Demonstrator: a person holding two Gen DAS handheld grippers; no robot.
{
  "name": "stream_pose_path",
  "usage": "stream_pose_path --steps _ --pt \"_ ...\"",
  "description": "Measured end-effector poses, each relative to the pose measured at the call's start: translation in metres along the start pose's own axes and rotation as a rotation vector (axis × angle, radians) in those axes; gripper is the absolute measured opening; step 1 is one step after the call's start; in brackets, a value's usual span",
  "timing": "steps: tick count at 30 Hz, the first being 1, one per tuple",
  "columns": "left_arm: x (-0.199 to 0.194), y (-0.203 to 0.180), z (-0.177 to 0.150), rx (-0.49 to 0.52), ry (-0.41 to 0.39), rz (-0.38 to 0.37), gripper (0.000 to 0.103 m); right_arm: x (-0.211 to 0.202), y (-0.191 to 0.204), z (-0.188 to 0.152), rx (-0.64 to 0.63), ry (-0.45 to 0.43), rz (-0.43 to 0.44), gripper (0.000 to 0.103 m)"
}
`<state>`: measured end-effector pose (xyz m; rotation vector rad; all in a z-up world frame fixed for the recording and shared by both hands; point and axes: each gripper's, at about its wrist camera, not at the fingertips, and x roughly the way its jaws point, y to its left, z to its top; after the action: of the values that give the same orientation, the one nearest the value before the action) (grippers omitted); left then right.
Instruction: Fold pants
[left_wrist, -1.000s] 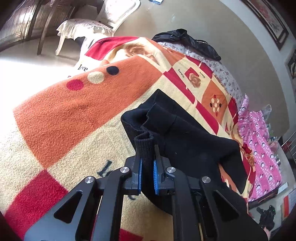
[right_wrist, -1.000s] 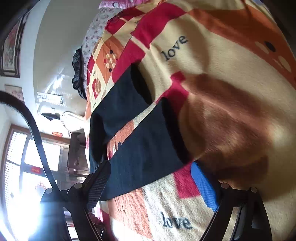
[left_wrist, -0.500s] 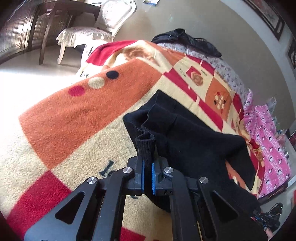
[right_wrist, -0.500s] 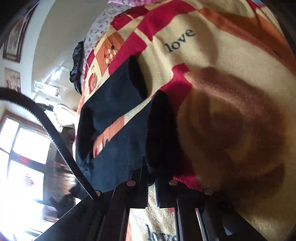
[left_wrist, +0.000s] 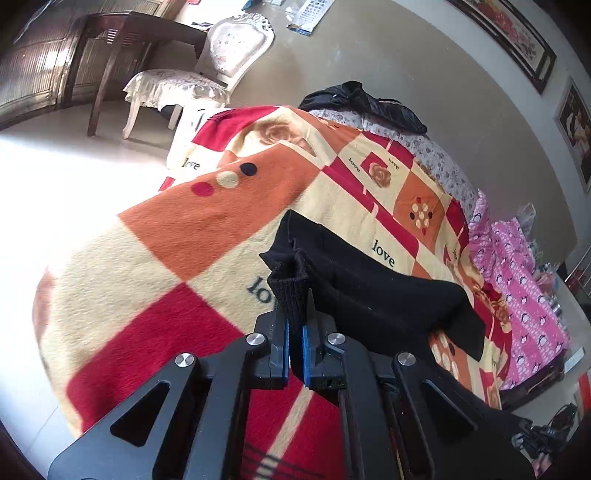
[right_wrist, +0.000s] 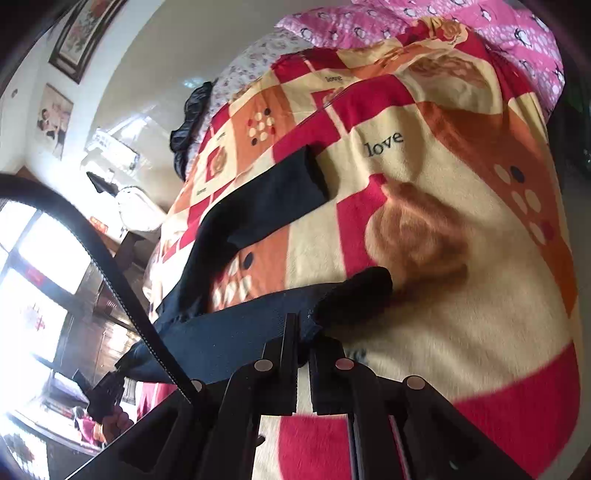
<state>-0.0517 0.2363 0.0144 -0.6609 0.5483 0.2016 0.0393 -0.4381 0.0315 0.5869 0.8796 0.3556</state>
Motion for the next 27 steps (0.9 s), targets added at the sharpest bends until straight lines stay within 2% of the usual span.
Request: stream_pose_path --steps 2,5,6,9,10,13,14,15,16,17,18,21,23,25,27 --pt "-0.001 0.012 -0.001 -0.028 0.015 0.013 0.003 0.005 -0.007 -0.013 0.002 0.052 0.008 0.004" --pt "0.011 0.025 -0.008 -0.040 0.066 0.052 0.004 0.022 -0.029 -0.033 0.009 0.153 -0.071 0.004" --pt "0.015 0.028 -0.010 -0.045 0.076 0.072 0.008 0.022 -0.037 -0.033 0.027 0.149 -0.178 0.005" --pt "0.017 0.036 -0.010 -0.090 0.084 0.108 0.010 0.010 -0.031 -0.009 -0.006 0.029 -0.374 0.011" --pt "0.013 0.037 -0.008 -0.094 0.055 0.115 0.011 0.010 -0.025 0.003 -0.023 -0.002 -0.385 0.012" --pt "-0.007 0.038 -0.001 -0.105 -0.093 0.199 0.011 0.023 -0.006 0.048 -0.022 -0.046 -0.277 0.017" --pt "-0.014 0.037 0.001 -0.116 -0.136 0.214 0.011 0.030 -0.002 0.060 -0.015 -0.052 -0.240 0.025" --pt "-0.019 0.035 0.003 -0.115 -0.166 0.220 0.011 0.044 0.003 0.076 -0.005 -0.046 -0.151 0.031" --pt "-0.025 0.026 0.005 -0.094 -0.192 0.215 0.011 0.062 0.006 0.093 0.013 -0.032 -0.070 0.045" --pt "-0.026 0.017 0.006 -0.061 -0.202 0.194 0.011 0.073 0.008 0.101 0.023 -0.022 -0.035 0.054" --pt "-0.026 0.002 0.004 -0.005 -0.197 0.152 0.013 0.097 0.008 0.116 0.037 0.012 -0.005 0.054" --pt "-0.008 -0.045 -0.009 0.154 -0.119 -0.029 0.019 0.139 0.005 0.135 0.034 0.070 -0.066 0.054" --pt "0.010 -0.068 -0.022 0.235 -0.078 -0.103 0.019 0.156 -0.003 0.136 0.065 0.104 -0.069 0.054" --pt "0.022 -0.076 -0.033 0.277 -0.082 -0.083 0.019 0.167 -0.021 0.134 0.185 0.122 0.035 0.054" --pt "0.037 -0.076 -0.043 0.290 -0.043 -0.049 0.019 0.173 -0.034 0.130 0.242 0.101 0.052 0.054"
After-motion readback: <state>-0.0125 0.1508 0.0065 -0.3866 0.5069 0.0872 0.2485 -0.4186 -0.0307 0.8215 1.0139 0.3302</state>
